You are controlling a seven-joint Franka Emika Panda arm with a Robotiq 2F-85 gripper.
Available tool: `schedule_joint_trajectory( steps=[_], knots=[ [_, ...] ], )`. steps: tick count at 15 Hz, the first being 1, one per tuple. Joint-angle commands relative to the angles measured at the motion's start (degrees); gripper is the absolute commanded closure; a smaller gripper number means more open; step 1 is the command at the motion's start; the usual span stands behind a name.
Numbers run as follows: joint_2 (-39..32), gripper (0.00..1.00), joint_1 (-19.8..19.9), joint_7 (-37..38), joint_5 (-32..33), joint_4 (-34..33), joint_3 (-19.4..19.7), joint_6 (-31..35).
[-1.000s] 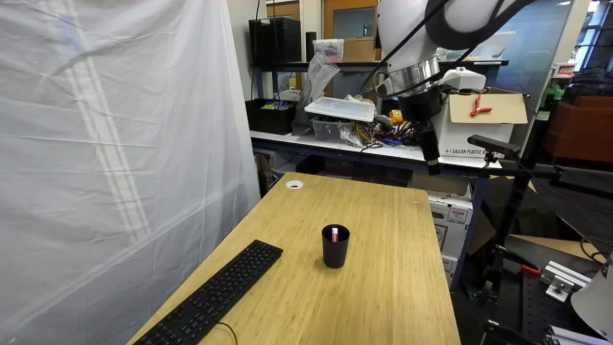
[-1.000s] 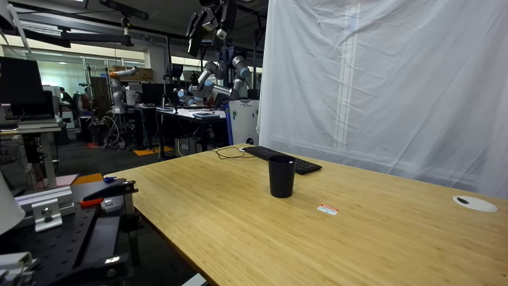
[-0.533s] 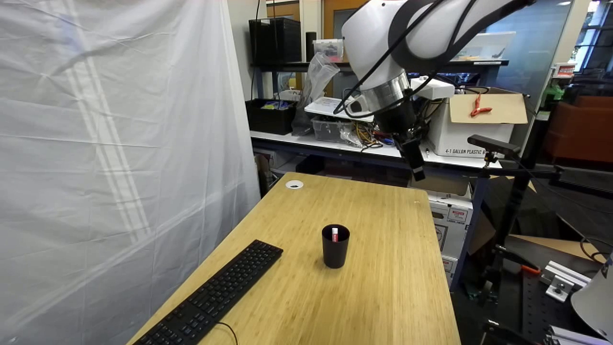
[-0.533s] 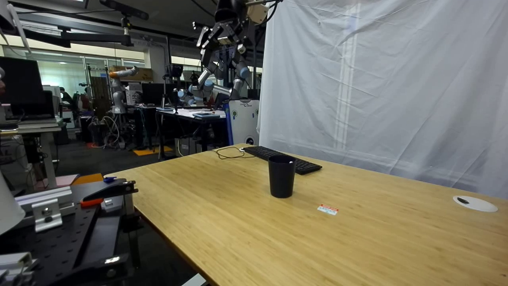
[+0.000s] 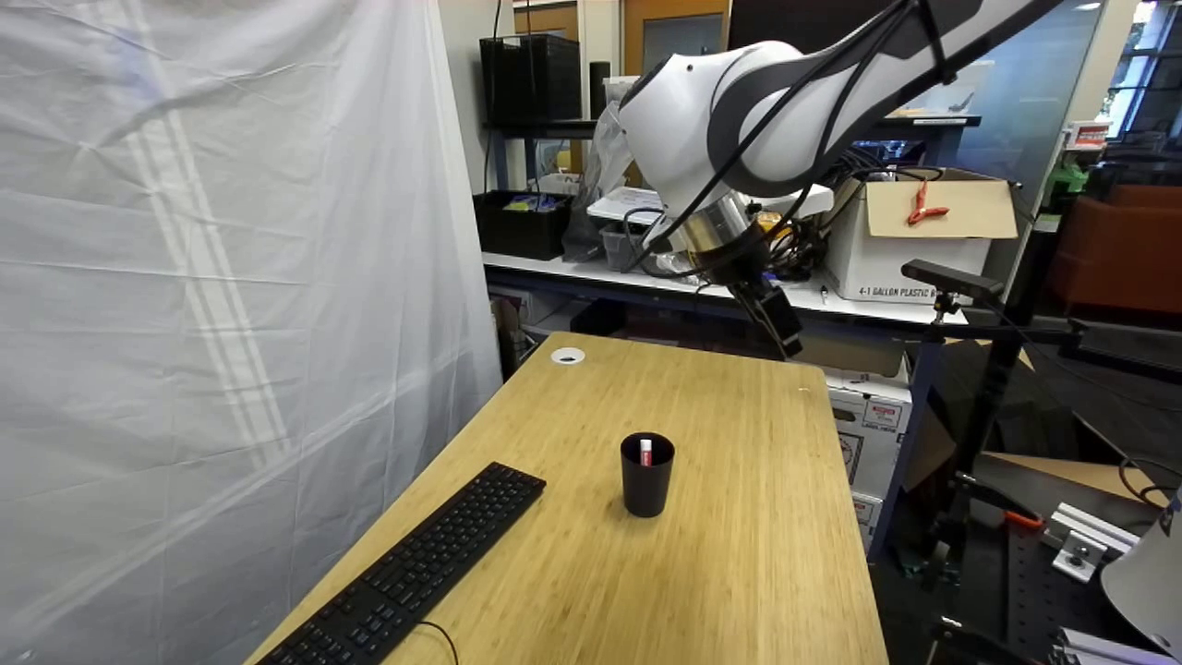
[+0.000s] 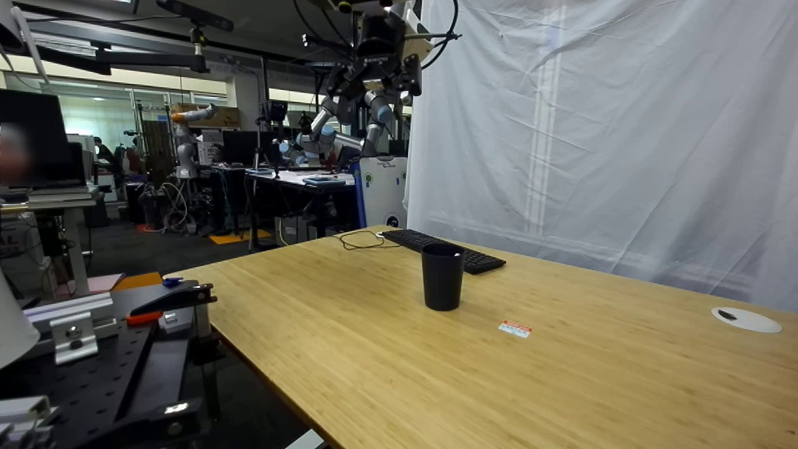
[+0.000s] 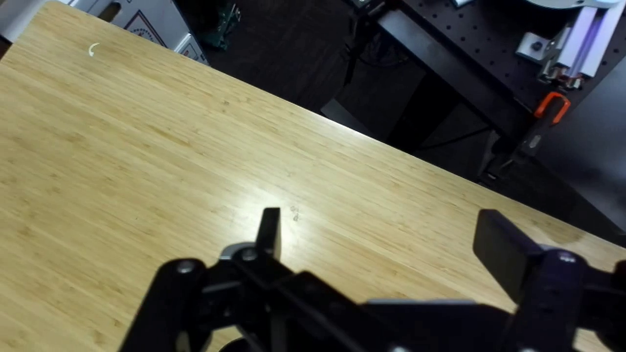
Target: Remove the orange marker from the black cup
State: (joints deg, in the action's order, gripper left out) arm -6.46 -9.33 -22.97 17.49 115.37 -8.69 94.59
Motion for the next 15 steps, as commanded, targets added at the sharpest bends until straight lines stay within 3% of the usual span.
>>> schedule_joint_trajectory(
  steps=[1, 8, 15],
  knots=[
    [-4.4, 0.00, 0.5, 1.8, 2.7, -3.4, 0.3, 2.6],
    [-12.4, 0.00, 0.7, 3.3, 3.1, -6.9, 0.7, 11.1],
    [-16.4, 0.00, 0.2, 3.1, 3.0, -7.5, 0.6, 14.8]
  ],
)
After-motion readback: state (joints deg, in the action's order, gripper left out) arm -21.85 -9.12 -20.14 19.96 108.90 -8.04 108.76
